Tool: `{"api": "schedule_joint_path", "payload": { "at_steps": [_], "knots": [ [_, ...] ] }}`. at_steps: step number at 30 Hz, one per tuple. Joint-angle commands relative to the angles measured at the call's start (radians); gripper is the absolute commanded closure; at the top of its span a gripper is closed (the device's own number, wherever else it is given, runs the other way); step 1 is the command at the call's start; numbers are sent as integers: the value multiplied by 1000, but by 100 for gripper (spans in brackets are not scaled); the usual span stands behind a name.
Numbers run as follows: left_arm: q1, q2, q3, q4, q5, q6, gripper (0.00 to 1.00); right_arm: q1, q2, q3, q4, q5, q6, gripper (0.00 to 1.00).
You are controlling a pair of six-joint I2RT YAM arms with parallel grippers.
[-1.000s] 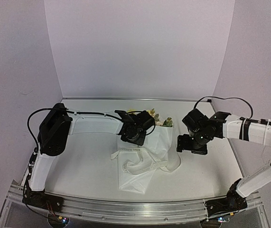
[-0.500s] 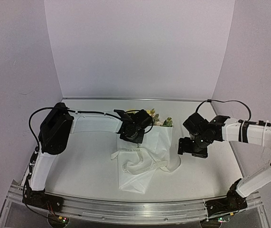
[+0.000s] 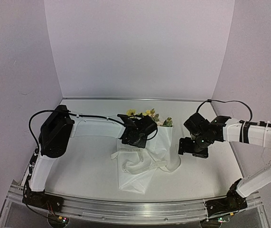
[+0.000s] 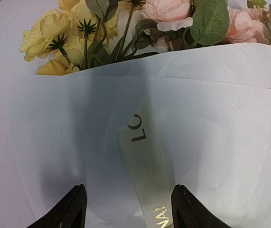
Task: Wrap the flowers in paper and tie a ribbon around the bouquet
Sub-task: Cross the ribbon over the folded bouquet.
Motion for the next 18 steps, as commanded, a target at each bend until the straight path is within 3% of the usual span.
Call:
{"api": "schedule_joint_path", "payload": {
  "at_steps": [1, 6, 18],
  "knots": [
    [-7, -15, 51, -9, -60, -32, 36, -5, -32, -10, 13, 11, -8, 13],
    [-7, 29, 73, -7, -56, -28, 41, -5, -36, -17, 14, 14, -9, 13],
    [-4, 86, 82, 30, -52, -7, 67, -5, -33, -34, 29, 9, -2, 13]
  ]
}}
